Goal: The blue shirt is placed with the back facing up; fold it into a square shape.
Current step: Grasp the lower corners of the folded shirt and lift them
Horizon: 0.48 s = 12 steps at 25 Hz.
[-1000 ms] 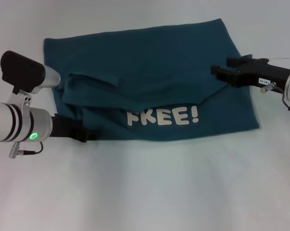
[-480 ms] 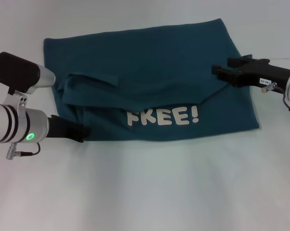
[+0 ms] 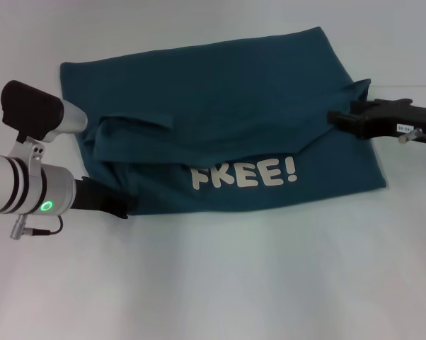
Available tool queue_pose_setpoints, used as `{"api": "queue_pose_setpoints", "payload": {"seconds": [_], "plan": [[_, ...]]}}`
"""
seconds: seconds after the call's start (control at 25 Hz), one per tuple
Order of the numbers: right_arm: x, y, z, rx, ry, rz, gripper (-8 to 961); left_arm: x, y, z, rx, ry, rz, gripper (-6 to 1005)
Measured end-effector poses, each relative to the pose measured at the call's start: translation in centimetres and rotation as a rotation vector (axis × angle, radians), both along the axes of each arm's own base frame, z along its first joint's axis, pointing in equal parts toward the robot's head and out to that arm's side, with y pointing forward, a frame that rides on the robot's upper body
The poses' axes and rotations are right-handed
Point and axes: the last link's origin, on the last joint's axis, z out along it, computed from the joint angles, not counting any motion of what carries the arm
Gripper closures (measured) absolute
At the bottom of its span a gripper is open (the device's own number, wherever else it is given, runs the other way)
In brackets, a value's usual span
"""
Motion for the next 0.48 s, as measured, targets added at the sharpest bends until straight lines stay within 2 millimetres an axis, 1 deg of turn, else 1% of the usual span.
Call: {"api": "queue_pose_setpoints", "payload": {"seconds": [0.2, 0.32, 0.36, 0.48], "plan": [[-1.2, -0.2, 1.5, -0.011, -0.002, -0.075, 393, 0.1, -0.1, 0.2, -0.008, -0.002, -0.005, 978], [-0.9, -0.4, 2.8, 0.009, 0.002, -0.205, 394, 0.1, -0.2, 0.3, -0.007, -0.002, -0.004, 978], [-0.4, -0.6, 3.3, 0.014, -0.021, -0.281, 394, 0.0, -0.2, 0.3, -0.007, -0.002, -0.003, 978], [0.2, -0.9, 4.0, 0.011, -0.086, -0.387, 395, 0.0, -0.2, 0.3, -0.007, -0.001, -0.004, 978]]}}
